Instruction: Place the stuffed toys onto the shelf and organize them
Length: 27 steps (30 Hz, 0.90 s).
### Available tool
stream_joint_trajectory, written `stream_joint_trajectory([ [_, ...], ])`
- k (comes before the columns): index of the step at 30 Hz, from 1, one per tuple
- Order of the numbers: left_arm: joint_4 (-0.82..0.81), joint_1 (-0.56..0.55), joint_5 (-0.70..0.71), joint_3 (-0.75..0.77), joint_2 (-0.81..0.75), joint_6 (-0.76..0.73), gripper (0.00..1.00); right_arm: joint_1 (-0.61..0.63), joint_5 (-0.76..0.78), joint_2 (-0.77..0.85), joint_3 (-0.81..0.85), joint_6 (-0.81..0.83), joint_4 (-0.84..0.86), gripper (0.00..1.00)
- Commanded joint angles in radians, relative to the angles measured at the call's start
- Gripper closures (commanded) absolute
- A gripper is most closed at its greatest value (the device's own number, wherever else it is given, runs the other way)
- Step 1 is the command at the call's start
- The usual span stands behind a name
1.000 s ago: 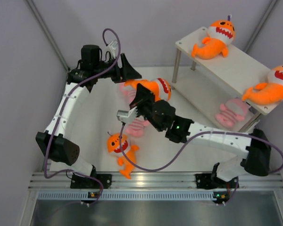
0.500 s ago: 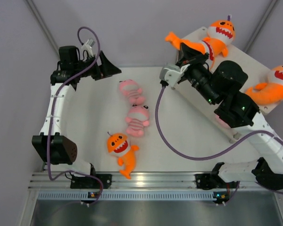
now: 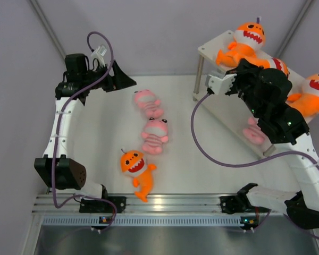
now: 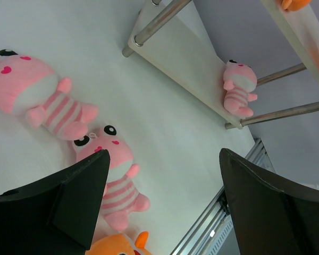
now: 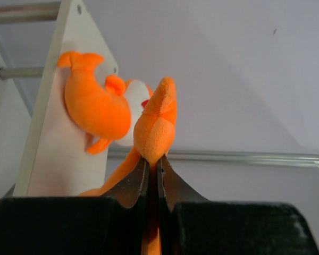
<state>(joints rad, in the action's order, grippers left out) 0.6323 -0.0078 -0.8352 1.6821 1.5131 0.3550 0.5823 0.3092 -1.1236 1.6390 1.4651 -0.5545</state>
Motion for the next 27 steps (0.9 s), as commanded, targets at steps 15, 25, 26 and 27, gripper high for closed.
stream_joint_trajectory([
  [15, -0.019, 0.0, -0.024, -0.019, -0.027, -0.033, 0.11, -0.395, -0.467, -0.088, -0.151, -0.048, -0.008, 1.0],
  [25, -0.02, 0.0, -0.021, -0.028, -0.027, -0.037, 0.11, -0.429, -0.587, -0.182, -0.071, -0.042, -0.067, 1.0],
  [26, -0.019, 0.0, -0.018, -0.03, -0.027, -0.039, 0.11, -0.429, -0.591, -0.192, -0.068, -0.038, -0.067, 1.0],
  [27, -0.02, 0.0, -0.016, -0.032, -0.028, -0.039, 0.11, -0.429, -0.599, -0.197, -0.059, -0.035, -0.071, 1.0],
])
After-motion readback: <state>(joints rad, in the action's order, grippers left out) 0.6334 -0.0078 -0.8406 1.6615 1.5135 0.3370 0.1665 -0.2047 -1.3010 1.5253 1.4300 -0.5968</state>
